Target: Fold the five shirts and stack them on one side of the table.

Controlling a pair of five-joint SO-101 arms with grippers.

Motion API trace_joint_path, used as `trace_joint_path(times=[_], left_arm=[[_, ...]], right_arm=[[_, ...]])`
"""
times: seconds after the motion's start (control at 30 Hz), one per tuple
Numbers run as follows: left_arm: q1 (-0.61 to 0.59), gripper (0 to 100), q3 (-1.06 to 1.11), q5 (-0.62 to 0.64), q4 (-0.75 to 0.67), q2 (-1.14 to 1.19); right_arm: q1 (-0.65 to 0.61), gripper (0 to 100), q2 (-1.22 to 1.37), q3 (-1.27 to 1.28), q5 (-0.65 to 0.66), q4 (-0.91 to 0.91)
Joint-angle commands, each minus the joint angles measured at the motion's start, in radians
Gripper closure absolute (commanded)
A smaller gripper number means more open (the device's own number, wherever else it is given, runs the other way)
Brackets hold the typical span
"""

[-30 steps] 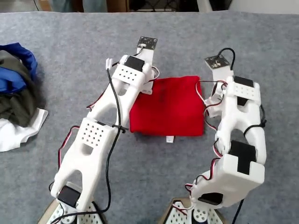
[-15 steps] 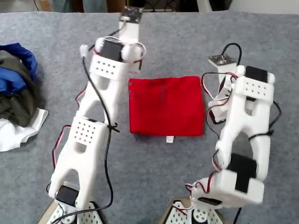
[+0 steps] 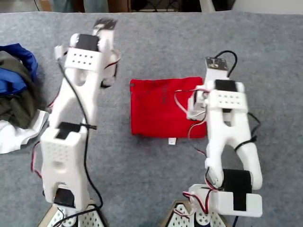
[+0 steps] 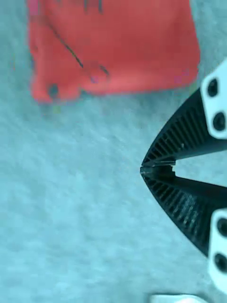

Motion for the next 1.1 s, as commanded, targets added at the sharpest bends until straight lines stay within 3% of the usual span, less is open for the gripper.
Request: trace_joint_path(times=[0.0,0.33,0.53,0.73,0.93,1.07], left_arm=[[-0.091,97,0.331,-0.003,-0.129,-0.152],[-0.208,97,1.035,-0.051,-0.532,-0.457],[-0.208,97,1.194,-0.054,-0.626,-0.552],[-0.208,97,1.254,-0.055,-0.66,-0.551],[-0.208,97,1.305,-0.055,-0.697,-0.552],[-0.209,97,1.308,-0.055,-0.697,-0.552]], right_arm=[[-0.058,64.9,-0.041,0.019,-0.143,-0.144],[-0.058,64.5,0.171,0.016,-0.408,-0.273],[-0.077,64.8,0.349,0.01,-0.423,-0.365],[-0.08,65.9,0.429,-0.067,-0.416,-0.334],[-0.08,91.0,0.435,-0.125,-0.414,-0.275],[-0.08,97.5,0.435,-0.127,-0.408,-0.259]])
